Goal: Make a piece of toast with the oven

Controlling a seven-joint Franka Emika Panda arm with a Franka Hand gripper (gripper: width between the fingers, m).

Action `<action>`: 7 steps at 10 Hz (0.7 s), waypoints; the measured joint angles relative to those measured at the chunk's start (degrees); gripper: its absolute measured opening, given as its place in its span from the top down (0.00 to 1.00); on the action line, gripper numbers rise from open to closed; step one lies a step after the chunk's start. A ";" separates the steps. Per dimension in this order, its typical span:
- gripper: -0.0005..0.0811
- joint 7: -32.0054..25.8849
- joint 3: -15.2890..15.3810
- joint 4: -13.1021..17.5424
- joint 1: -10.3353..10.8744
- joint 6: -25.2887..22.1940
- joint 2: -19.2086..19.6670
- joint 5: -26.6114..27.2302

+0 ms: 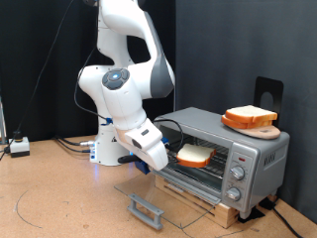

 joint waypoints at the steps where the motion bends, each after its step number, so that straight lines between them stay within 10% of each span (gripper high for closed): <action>1: 0.49 0.00 0.36 -0.77 0.02 -0.13 -0.75 0.41; 7: 0.49 -0.26 0.93 -2.56 -0.27 0.41 -2.21 1.97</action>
